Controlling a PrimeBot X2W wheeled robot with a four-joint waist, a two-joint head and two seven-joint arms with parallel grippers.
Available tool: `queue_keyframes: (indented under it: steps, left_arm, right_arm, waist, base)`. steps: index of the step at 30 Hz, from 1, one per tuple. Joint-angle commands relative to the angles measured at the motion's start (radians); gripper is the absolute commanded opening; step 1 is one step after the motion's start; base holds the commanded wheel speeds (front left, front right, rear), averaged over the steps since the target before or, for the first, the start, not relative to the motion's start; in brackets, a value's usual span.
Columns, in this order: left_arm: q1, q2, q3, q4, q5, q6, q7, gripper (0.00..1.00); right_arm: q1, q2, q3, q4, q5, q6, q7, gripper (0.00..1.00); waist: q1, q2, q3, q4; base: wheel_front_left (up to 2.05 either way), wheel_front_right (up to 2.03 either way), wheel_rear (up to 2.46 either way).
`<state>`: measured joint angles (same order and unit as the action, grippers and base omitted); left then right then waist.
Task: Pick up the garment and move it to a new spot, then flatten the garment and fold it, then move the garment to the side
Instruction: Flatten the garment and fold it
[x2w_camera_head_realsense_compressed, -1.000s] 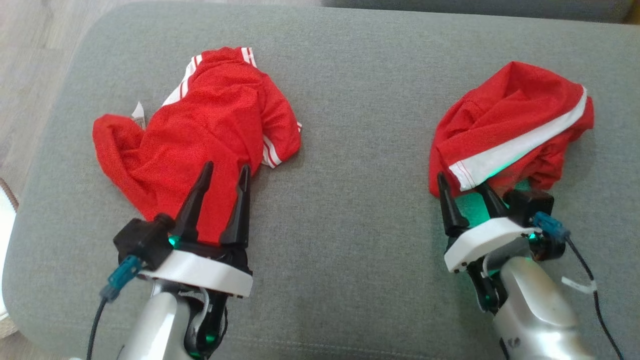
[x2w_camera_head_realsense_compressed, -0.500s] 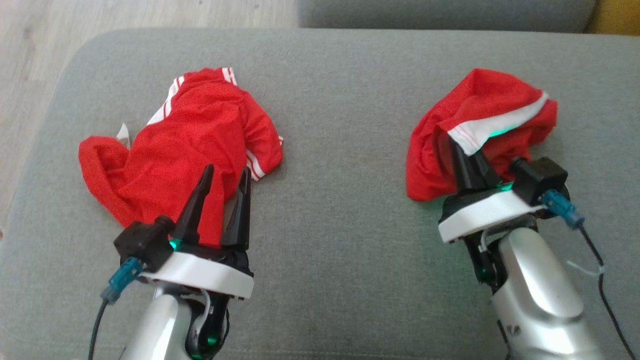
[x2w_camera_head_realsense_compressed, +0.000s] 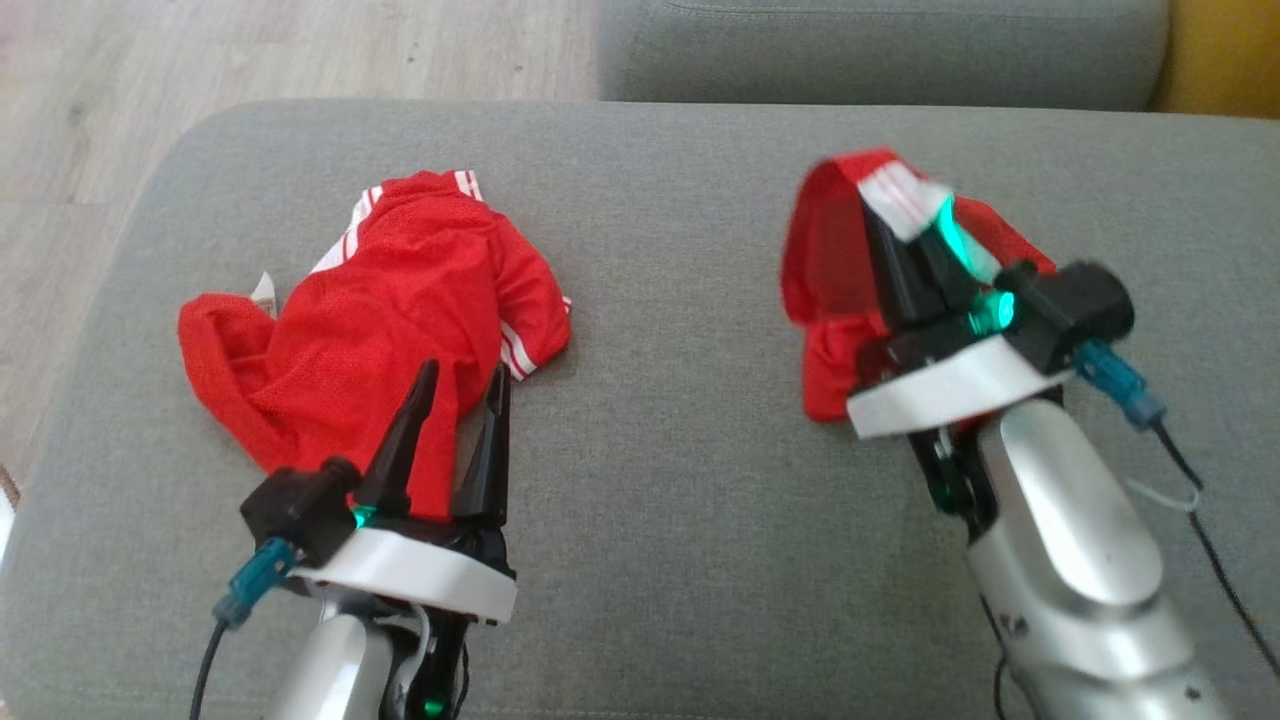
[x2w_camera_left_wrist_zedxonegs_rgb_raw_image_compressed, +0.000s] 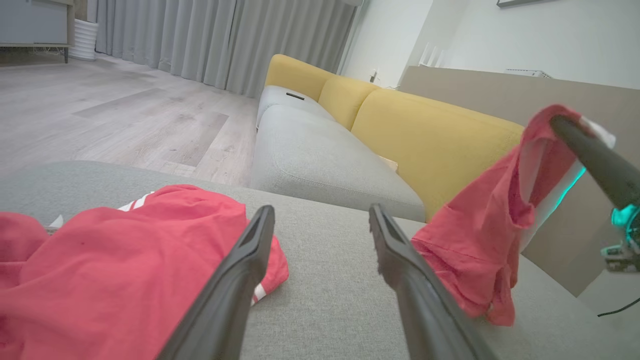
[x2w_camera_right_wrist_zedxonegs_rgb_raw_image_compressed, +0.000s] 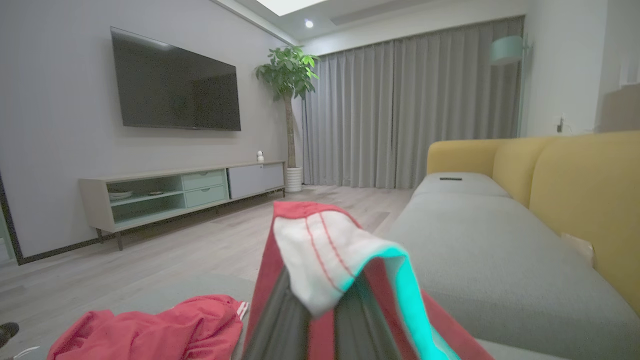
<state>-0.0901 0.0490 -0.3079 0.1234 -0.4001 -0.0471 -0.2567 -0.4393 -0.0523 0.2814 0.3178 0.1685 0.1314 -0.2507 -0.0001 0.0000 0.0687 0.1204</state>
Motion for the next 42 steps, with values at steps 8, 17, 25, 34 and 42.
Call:
queue_keyframes:
  steps: [8,17,25,34,42]
  left_arm:
    - [-0.012,0.001,0.049,-0.043,-0.014,0.008,-0.005,1.00]
    - [-0.016,0.001,0.049,-0.054,-0.017,0.013,-0.005,1.00]
    - [-0.036,0.001,0.040,-0.049,-0.010,0.007,-0.005,1.00]
    - [-0.042,0.001,0.048,-0.044,-0.005,0.006,-0.005,1.00]
    - [-0.043,0.001,0.051,-0.053,-0.007,0.006,-0.005,1.00]
  right_arm:
    - [-0.163,-0.007,-0.077,-0.035,-0.053,-0.001,0.035,0.00]
    - [-0.094,-0.148,-0.351,-0.047,-0.058,-0.001,0.183,0.00]
    - [-0.044,-0.180,-0.643,0.072,-0.195,-0.001,0.362,1.00]
    - [-0.003,-0.061,-0.620,-0.029,-0.225,-0.001,0.256,1.00]
    - [0.145,-0.007,-0.405,-0.178,-0.112,-0.001,0.145,1.00]
  waist:
    - [0.0001,0.0000,0.000,-0.007]
    - [0.0001,0.0000,0.015,-0.051]
    - [0.0001,0.0000,0.034,-0.085]
    - [0.0001,0.0000,0.040,-0.119]
    - [0.0001,0.0000,0.027,-0.142]
  base:
    - [0.00,0.00,0.00]
    - [0.00,0.00,0.00]
    - [0.00,0.00,0.00]
    - [0.00,0.00,0.00]
    - [0.00,0.00,0.00]
